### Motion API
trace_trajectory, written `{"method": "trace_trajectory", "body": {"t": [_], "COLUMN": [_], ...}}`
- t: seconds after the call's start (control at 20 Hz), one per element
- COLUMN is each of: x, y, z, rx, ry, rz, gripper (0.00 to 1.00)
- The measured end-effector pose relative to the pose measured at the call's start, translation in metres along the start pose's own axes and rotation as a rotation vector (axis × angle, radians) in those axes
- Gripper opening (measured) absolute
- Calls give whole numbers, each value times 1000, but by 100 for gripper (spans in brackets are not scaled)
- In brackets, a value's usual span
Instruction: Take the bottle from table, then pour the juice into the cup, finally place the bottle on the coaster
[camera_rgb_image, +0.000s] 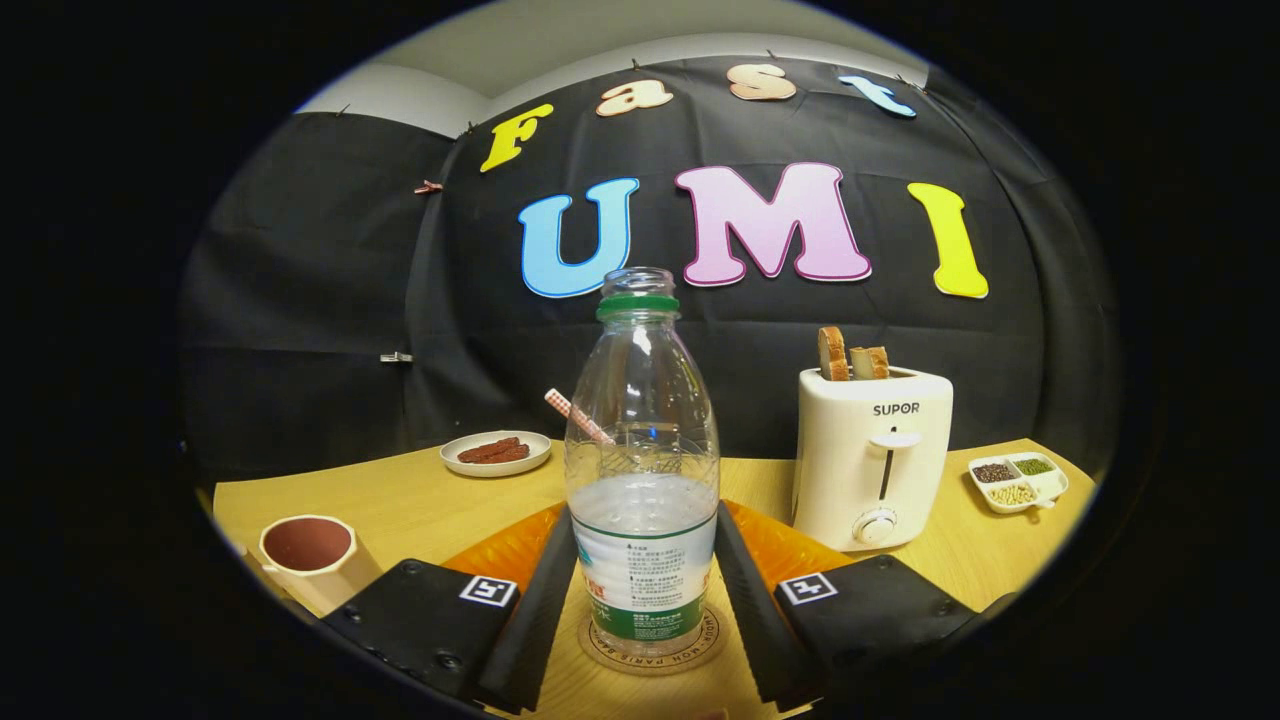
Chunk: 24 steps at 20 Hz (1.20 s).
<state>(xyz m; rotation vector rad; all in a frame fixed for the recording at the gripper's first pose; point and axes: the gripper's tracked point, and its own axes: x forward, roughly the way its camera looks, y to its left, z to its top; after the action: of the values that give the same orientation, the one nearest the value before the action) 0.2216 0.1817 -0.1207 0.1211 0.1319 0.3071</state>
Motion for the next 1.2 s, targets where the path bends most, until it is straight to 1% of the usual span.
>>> {"method": "trace_trajectory", "body": {"t": [0.05,0.1,0.2,0.55,1.05,1.2], "x": [-1,-1,-4,-25,-57,-70], "y": [1,1,1,9,13,13], "z": [0,1,3,12,-8,-4], "rx": [4,8,18,8,-56,-40], "ry": [3,3,-5,-38,-20,-38], "rz": [3,4,7,36,67,78], "gripper": [82,89,96,97,97,97]}}
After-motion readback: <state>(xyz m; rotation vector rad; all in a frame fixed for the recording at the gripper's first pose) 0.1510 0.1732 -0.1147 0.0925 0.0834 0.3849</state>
